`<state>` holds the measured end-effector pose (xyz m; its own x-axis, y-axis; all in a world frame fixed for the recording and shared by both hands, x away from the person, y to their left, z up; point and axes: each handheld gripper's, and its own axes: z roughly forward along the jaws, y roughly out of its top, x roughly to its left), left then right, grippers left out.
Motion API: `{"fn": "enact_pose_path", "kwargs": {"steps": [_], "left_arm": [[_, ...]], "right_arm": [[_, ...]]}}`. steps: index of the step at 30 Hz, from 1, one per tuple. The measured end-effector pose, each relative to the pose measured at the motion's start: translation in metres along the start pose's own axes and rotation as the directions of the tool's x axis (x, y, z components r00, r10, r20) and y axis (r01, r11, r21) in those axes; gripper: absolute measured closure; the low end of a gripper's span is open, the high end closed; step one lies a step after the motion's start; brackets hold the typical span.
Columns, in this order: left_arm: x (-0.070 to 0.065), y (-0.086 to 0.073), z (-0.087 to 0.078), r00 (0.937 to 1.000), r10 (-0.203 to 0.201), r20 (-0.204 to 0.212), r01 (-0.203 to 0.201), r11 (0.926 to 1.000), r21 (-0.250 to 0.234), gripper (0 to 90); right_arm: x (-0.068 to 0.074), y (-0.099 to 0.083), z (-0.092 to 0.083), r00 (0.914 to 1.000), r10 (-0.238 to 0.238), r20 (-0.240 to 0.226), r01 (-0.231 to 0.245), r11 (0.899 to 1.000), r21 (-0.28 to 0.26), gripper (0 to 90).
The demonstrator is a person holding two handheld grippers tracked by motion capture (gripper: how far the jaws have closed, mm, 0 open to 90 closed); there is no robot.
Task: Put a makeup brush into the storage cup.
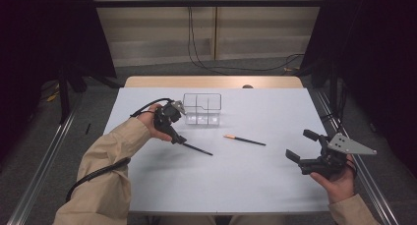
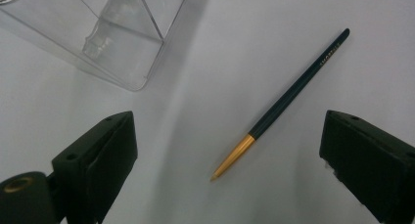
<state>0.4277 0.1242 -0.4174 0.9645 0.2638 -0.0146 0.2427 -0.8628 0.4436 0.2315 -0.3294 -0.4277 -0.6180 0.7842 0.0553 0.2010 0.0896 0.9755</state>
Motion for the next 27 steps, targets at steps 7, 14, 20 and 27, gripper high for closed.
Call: {"fn": "enact_pose_path", "kwargs": {"steps": [7, 14, 20, 27], "left_arm": [[0.0023, 0.0012, 0.0008, 0.9999, -0.01, 0.003, 0.01, 0.999, 0.043, 12.8], [0.0012, 0.0026, 0.0015, 0.9999, -0.006, 0.012, 0.005, 0.9973, 0.074, 18.3], [-0.0006, 0.0035, 0.0035, 0.9999, 0.01, 0.013, -0.011, 0.9967, 0.08, 22.8], [-0.0008, 0.0044, 0.0029, 0.998, 0.057, 0.025, -0.06, 0.9914, 0.117, 29.8]], "right_arm": [[-0.0009, -0.0003, -0.0007, 1.0, 0.0, 0.002, 0.0, 1.0, -0.001, 1.0], [-0.001, -0.0006, -0.0004, 1.0, 0.001, 0.001, -0.001, 1.0, 0.0, 1.0], [-0.0012, -0.0009, -0.0004, 1.0, 0.002, 0.002, -0.002, 1.0, 0.003, 1.0], [-0.0014, -0.0008, -0.0006, 1.0, 0.004, 0.004, -0.004, 1.0, 0.0, 1.0]]}}
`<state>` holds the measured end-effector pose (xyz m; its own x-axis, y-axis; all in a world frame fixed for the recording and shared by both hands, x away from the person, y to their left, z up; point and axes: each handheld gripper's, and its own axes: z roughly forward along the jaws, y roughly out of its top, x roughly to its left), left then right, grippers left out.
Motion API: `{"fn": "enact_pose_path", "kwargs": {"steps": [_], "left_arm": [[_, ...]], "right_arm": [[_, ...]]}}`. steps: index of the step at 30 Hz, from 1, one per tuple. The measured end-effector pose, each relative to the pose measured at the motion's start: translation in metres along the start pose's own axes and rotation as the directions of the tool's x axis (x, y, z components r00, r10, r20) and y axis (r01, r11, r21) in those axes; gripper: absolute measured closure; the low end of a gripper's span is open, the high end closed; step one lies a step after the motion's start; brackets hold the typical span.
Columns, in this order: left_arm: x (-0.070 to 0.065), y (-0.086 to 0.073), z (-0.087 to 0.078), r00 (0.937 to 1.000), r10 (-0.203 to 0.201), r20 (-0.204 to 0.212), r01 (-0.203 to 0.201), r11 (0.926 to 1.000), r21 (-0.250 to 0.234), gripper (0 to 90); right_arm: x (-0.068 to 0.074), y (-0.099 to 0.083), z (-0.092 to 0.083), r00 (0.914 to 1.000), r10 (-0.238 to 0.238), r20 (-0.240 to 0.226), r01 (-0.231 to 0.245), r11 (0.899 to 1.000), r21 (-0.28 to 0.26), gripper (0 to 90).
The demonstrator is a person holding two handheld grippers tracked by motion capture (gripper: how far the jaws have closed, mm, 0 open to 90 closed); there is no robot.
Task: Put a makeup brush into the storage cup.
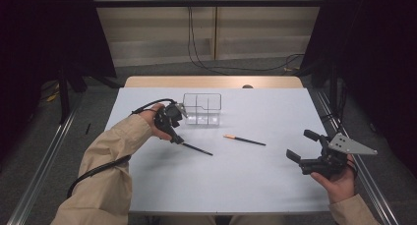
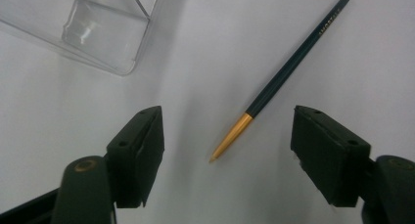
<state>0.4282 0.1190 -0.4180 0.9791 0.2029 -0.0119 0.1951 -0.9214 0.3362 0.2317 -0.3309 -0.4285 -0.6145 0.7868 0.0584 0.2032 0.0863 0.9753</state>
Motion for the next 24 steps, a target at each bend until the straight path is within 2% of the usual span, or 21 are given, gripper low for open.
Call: {"fn": "enact_pose_path", "kwargs": {"steps": [5, 6, 7, 8, 9, 12, 18, 22, 24], "left_arm": [[-0.001, -0.001, 0.002, 0.9997, 0.02, 0.01, -0.02, 0.9998, -0.007, 34.6], [-0.001, -0.001, 0.003, 0.9992, 0.038, 0.01, -0.038, 0.9993, 0.0, 35.6], [-0.002, -0.002, 0.004, 0.9994, 0.032, 0.014, -0.032, 0.9995, -0.006, 36.5], [-0.002, -0.002, 0.005, 0.9982, 0.045, 0.039, -0.045, 0.999, 0.0, 40.3], [-0.002, -0.002, 0.006, 0.9974, 0.056, 0.046, -0.056, 0.9984, 0.008, 45.2], [-0.003, -0.001, 0.008, 0.9967, 0.071, 0.041, -0.072, 0.9971, 0.025, 45.6], [-0.004, 0.001, 0.009, 0.9954, 0.08, 0.052, -0.081, 0.9965, 0.021, 47.4], [-0.005, 0.003, 0.012, 0.9925, 0.105, 0.061, -0.107, 0.9939, 0.027, 48.0], [-0.006, 0.003, 0.013, 0.9929, 0.1, 0.063, -0.102, 0.9945, 0.024, 48.5]], "right_arm": [[0.0, 0.0, 0.0, 1.0, -0.003, -0.002, 0.003, 1.0, 0.004, 1.0], [0.0, 0.0, 0.0, 1.0, -0.002, -0.002, 0.002, 1.0, 0.004, 1.0], [0.0, 0.0, 0.0, 1.0, -0.002, -0.001, 0.002, 1.0, 0.002, 1.0], [0.0, 0.0, 0.0, 1.0, -0.002, -0.001, 0.002, 1.0, 0.002, 1.0], [0.0, 0.0, 0.0, 1.0, -0.003, -0.001, 0.003, 1.0, 0.002, 1.0], [0.0, 0.0, 0.0, 1.0, -0.002, -0.002, 0.002, 1.0, 0.003, 1.0], [0.0, 0.0, 0.0, 1.0, 0.0, -0.002, 0.0, 1.0, 0.002, 1.0], [0.0, -0.001, 0.0, 1.0, -0.001, -0.005, 0.001, 1.0, 0.005, 1.0], [0.0, -0.001, 0.001, 1.0, -0.004, -0.007, 0.004, 1.0, 0.009, 1.0]]}}
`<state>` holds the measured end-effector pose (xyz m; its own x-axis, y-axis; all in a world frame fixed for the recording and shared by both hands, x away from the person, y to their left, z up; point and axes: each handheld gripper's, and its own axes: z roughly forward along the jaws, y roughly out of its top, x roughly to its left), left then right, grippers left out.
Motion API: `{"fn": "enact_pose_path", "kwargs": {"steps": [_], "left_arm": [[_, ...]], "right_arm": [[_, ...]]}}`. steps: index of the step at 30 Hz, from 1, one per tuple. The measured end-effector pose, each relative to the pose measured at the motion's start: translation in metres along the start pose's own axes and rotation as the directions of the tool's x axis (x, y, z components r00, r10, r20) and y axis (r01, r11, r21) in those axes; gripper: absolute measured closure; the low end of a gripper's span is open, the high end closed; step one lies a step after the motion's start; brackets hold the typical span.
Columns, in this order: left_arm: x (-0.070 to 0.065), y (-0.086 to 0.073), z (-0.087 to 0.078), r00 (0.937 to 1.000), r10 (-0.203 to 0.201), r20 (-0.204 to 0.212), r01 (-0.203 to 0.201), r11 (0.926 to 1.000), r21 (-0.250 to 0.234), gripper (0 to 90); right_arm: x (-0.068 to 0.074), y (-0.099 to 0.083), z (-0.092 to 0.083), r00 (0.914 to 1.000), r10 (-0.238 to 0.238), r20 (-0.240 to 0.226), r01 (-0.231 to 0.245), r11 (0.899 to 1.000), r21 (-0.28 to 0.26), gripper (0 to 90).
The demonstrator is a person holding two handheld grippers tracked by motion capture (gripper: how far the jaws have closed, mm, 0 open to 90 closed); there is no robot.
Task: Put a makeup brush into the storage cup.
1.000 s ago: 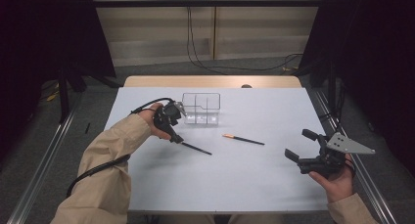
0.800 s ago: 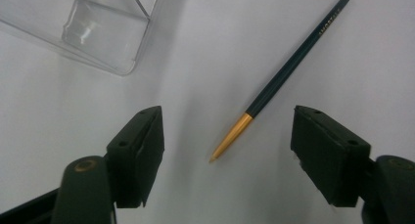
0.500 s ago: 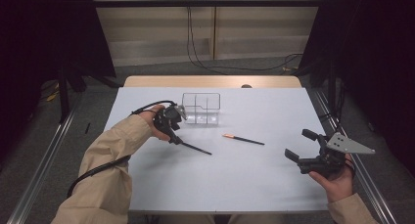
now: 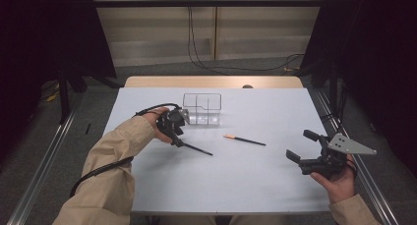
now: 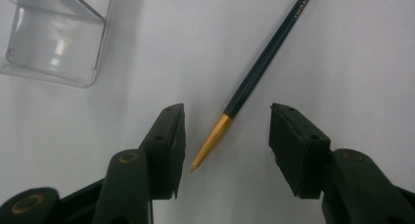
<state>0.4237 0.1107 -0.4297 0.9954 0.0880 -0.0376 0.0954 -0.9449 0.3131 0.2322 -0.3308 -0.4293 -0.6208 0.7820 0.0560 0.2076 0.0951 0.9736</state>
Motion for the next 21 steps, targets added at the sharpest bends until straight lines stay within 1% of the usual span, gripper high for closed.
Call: {"fn": "enact_pose_path", "kwargs": {"steps": [7, 11, 14, 16, 19, 20, 21], "left_arm": [[-0.0002, 0.0013, 0.0034, 0.9999, 0.009, 0.01, -0.009, 0.9999, 0.006, 51.4], [-0.0006, 0.0015, 0.0045, 0.9996, 0.013, 0.024, -0.014, 0.9999, 0.009, 53.9], [-0.0009, 0.0015, 0.0052, 0.9996, 0.022, 0.019, -0.023, 0.9996, 0.019, 55.2], [-0.0012, 0.0013, 0.0069, 0.9993, 0.028, 0.025, -0.028, 0.9994, 0.022, 55.6], [-0.0011, 0.0006, 0.0091, 0.9992, 0.031, 0.027, -0.032, 0.9993, 0.02, 56.2], [-0.0016, 0.0004, 0.01, 0.9993, 0.024, 0.028, -0.024, 0.9996, 0.014, 56.3], [-0.0009, 0.0005, 0.01, 0.999, 0.035, 0.027, -0.035, 0.9991, 0.024, 56.4]], "right_arm": [[-0.0001, -0.0001, 0.0, 1.0, 0.0, 0.001, 0.0, 1.0, 0.001, 1.0], [0.0, -0.0001, 0.0001, 1.0, 0.0, -0.001, 0.0, 1.0, 0.001, 1.0], [-0.0001, 0.0, 0.0, 1.0, -0.001, 0.0, 0.001, 1.0, 0.001, 1.0], [-0.0001, 0.0001, -0.0003, 1.0, 0.0, 0.001, 0.0, 1.0, 0.0, 1.0], [-0.0001, 0.0002, -0.0003, 1.0, -0.001, 0.001, 0.001, 1.0, 0.0, 1.0], [-0.0001, 0.0002, -0.0003, 1.0, -0.001, 0.001, 0.001, 1.0, 0.0, 1.0], [-0.0002, 0.0002, -0.0004, 1.0, -0.003, 0.002, 0.003, 1.0, 0.0, 1.0]]}}
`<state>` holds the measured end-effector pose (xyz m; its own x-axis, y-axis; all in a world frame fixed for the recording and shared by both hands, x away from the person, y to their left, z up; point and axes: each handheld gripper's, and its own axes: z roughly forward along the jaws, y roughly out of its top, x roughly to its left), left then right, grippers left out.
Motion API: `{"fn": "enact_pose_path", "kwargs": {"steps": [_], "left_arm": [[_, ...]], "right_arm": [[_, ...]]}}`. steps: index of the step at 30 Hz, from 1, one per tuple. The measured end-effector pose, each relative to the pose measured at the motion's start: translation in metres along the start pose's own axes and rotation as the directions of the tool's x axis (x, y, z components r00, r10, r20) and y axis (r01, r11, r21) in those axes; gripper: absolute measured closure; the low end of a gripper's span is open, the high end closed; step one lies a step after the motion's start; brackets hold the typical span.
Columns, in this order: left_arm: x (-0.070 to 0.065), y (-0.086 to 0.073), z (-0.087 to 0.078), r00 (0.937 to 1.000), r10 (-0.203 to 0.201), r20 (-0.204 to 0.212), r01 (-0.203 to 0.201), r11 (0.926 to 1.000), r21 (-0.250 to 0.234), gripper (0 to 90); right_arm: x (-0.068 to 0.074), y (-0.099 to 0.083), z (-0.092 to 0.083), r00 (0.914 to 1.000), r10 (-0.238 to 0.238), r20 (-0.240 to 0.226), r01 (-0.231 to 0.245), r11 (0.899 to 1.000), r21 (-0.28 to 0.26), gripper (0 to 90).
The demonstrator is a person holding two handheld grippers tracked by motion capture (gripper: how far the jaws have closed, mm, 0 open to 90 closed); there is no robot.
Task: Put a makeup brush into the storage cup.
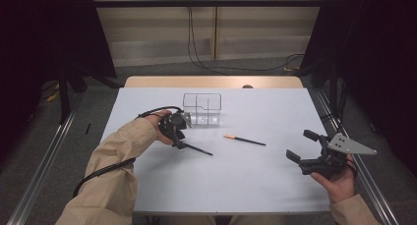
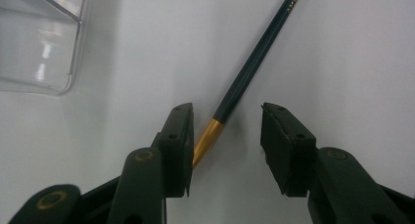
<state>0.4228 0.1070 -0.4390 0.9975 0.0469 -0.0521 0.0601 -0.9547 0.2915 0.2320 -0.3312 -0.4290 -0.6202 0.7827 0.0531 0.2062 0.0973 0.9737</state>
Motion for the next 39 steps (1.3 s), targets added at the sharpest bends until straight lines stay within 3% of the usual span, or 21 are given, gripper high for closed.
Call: {"fn": "enact_pose_path", "kwargs": {"steps": [3, 11, 16, 27, 32, 39], "left_arm": [[-0.001, 0.0, 0.003, 0.9999, -0.011, 0.003, 0.011, 0.9999, -0.011, 57.0], [-0.004, 0.001, 0.01, 0.9995, 0.019, 0.024, -0.02, 0.9996, 0.021, 58.5], [-0.005, 0.001, 0.01, 0.9996, 0.019, 0.019, -0.02, 0.9997, 0.016, 60.1], [-0.009, 0.004, 0.01, 0.9985, 0.026, 0.049, -0.028, 0.9987, 0.043, 83.4], [-0.009, 0.002, 0.01, 0.9984, 0.038, 0.041, -0.039, 0.999, 0.023, 83.6], [-0.01, 0.002, 0.008, 0.9985, 0.02, 0.052, -0.021, 0.9992, 0.033, 83.7]], "right_arm": [[0.0, 0.0, 0.0, 1.0, 0.001, 0.001, -0.001, 1.0, -0.003, 1.0], [0.0, 0.0, 0.0, 1.0, -0.001, 0.001, 0.001, 1.0, -0.003, 1.0], [-0.001, 0.0, -0.001, 1.0, 0.0, 0.003, 0.0, 1.0, -0.002, 1.0], [0.0, 0.0, -0.001, 1.0, 0.0, 0.006, 0.0, 1.0, -0.001, 1.0], [0.0, 0.0, 0.0, 1.0, -0.003, 0.004, 0.003, 1.0, 0.003, 1.0], [0.0, 0.0, 0.0, 1.0, -0.002, 0.003, 0.002, 1.0, 0.003, 1.0]]}}
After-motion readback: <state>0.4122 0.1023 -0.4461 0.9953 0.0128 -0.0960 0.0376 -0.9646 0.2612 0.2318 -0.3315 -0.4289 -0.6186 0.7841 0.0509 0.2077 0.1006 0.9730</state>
